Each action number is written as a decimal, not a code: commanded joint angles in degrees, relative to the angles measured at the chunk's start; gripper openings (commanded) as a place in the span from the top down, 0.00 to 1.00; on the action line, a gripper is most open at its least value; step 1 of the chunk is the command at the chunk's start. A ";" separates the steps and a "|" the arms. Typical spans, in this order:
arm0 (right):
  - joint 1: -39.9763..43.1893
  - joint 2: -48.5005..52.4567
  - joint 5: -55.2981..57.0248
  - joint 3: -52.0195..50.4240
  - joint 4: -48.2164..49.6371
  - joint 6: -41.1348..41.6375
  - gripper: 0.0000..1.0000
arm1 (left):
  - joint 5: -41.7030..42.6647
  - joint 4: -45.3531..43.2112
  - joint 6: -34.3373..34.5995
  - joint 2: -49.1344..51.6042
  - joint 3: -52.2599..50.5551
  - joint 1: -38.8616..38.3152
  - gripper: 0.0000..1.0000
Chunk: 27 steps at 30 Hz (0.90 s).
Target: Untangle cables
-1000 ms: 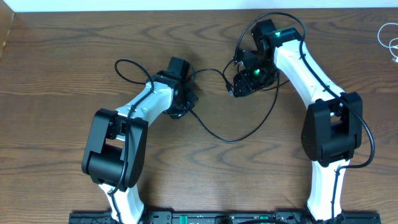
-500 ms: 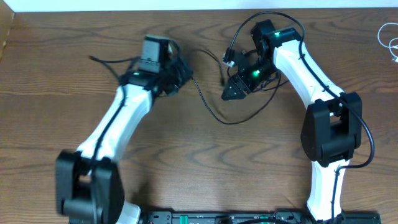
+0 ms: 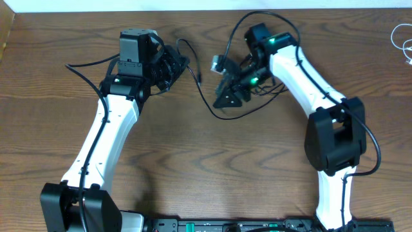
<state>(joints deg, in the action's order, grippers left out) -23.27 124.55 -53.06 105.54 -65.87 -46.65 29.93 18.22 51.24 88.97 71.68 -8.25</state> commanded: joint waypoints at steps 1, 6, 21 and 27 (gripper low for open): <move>-2.56 0.31 -1.99 -2.16 1.05 -1.64 0.44 | 1.36 -0.15 0.48 -0.87 0.70 1.20 0.93; -3.63 0.31 0.52 -5.27 2.67 -1.57 0.41 | 1.51 -0.15 0.52 -0.87 0.70 4.35 0.93; -6.56 0.28 0.20 -9.66 15.15 8.17 0.69 | 2.25 0.59 0.52 -0.87 0.68 5.33 0.92; -6.36 0.15 0.57 -9.11 16.87 17.33 0.99 | 2.05 0.76 -0.09 -0.87 0.68 5.33 0.92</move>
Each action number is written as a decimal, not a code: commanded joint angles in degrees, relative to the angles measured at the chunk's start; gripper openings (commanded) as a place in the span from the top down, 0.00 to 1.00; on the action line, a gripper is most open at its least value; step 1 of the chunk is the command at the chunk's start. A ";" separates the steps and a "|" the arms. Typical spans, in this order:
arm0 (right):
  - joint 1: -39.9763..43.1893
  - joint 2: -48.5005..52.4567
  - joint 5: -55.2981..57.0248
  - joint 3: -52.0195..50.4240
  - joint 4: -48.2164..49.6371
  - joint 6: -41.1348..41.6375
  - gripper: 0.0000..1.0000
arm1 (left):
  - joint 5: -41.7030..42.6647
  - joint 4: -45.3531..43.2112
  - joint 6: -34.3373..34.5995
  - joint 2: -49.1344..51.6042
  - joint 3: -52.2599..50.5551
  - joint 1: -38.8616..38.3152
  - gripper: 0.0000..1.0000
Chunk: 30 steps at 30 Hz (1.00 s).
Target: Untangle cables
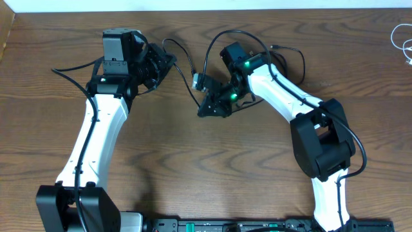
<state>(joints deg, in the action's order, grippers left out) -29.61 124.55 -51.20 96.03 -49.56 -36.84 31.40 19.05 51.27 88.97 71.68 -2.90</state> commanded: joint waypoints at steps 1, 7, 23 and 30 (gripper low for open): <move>0.35 0.04 -1.29 0.94 0.44 9.97 0.99 | 0.09 0.07 -0.17 -0.87 0.68 -0.02 0.91; 4.04 -4.13 -0.33 7.50 -5.55 15.69 0.98 | -3.93 1.70 -0.20 -0.87 0.68 -0.02 0.69; 23.02 -20.65 16.11 30.14 -4.33 42.29 0.99 | -5.55 5.33 -4.09 -0.85 0.66 -0.02 0.60; 35.54 -23.37 17.14 33.64 -0.33 47.78 0.99 | -5.55 5.35 -4.09 -0.85 0.66 -0.02 0.60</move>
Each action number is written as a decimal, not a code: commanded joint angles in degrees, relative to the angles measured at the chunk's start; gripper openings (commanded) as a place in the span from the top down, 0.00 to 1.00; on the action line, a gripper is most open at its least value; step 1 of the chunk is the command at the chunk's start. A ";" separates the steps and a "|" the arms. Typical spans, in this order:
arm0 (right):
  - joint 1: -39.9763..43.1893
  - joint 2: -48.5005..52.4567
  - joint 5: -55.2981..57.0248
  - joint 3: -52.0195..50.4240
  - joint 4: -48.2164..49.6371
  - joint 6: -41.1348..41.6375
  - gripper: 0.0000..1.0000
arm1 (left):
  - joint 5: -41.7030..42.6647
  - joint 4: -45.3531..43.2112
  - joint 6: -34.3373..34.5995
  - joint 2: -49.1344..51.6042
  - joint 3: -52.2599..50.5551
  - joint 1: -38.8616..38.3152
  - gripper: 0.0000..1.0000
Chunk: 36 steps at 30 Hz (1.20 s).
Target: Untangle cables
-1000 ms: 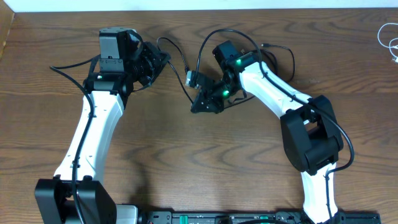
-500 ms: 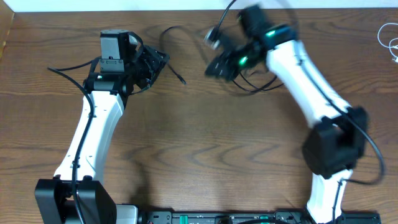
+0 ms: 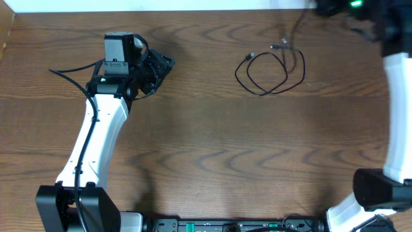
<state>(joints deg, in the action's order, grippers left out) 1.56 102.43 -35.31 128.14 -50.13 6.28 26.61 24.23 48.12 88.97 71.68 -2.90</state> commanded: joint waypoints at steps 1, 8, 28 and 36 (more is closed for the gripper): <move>6.49 -1.27 1.11 1.57 0.24 5.42 0.99 | -0.76 0.20 -0.96 -0.85 0.66 -0.02 0.60; 18.71 -1.22 1.25 1.55 1.79 8.76 0.99 | -0.76 0.37 -0.96 -0.57 0.66 -0.02 0.60; 38.45 5.38 31.01 1.49 -1.29 -1.46 0.99 | -0.76 0.39 -0.96 -0.20 0.66 -0.02 0.60; 39.39 17.62 40.76 1.49 0.61 -2.14 0.99 | -1.07 0.46 -2.03 -0.20 0.66 -0.02 0.60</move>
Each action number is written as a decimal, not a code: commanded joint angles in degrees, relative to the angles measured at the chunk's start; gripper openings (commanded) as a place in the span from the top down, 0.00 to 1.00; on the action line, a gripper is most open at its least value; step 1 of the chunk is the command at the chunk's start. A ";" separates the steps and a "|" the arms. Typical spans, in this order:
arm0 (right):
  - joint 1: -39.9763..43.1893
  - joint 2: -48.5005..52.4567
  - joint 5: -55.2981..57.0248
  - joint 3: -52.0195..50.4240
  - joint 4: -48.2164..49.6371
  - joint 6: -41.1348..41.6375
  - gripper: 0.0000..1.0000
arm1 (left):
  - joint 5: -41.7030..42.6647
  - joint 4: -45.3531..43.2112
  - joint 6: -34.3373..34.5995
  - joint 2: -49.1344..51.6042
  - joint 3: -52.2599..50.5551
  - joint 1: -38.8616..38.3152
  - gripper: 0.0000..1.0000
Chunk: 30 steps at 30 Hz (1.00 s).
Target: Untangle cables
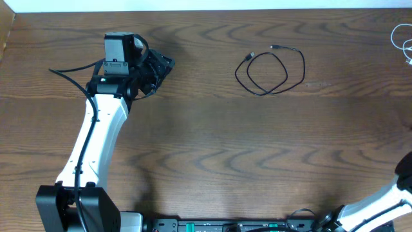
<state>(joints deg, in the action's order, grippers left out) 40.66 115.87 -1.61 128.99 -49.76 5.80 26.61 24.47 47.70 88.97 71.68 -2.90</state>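
Note:
A thin black cable (pixel 271 65) lies by itself on the wooden table in a loose double loop, right of centre at the back. Both its ends show at the top of the loop. My left gripper (pixel 162 66) sits far to the left of the cable, with no cable at it. Its fingers are dark against the wood, so their gap cannot be read. My right gripper is out of view. Only a piece of the right arm (pixel 386 205) shows at the bottom right corner.
A white cable (pixel 403 42) lies at the table's far right edge. The left arm's own black lead (pixel 71 69) hangs off to its left. The table's back edge meets a white wall.
The right arm was over the table's back right corner; now only a piece of it shows at the bottom right. The black cable lies as it did, and the left arm has not moved.
Both grippers were at the black cable in the back middle, one on each side. Then both stood further left with it. After that the cable lay alone in a loop, the left gripper without it and the right arm at the back right. Now the right gripper is out of view.

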 commanded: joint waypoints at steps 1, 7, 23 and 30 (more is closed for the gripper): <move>0.28 5.70 7.61 0.63 0.07 -1.64 0.99 | -1.22 0.22 -1.60 -0.20 0.66 -0.02 0.60; 0.28 12.98 7.69 0.63 -3.43 -1.60 0.85 | -1.84 0.33 -1.60 -0.20 0.66 -0.07 0.60; -1.90 5.60 -12.28 0.76 -6.21 -6.32 0.01 | -2.80 0.33 -1.62 -0.20 0.66 -0.07 0.60; -6.32 0.59 -20.70 0.76 -5.55 -7.43 0.01 | -3.34 0.33 -1.64 -0.20 0.66 -0.07 0.60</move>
<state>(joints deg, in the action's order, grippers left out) 36.97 119.11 -15.05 128.90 -55.13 0.73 24.12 24.67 47.53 88.97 71.68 -2.90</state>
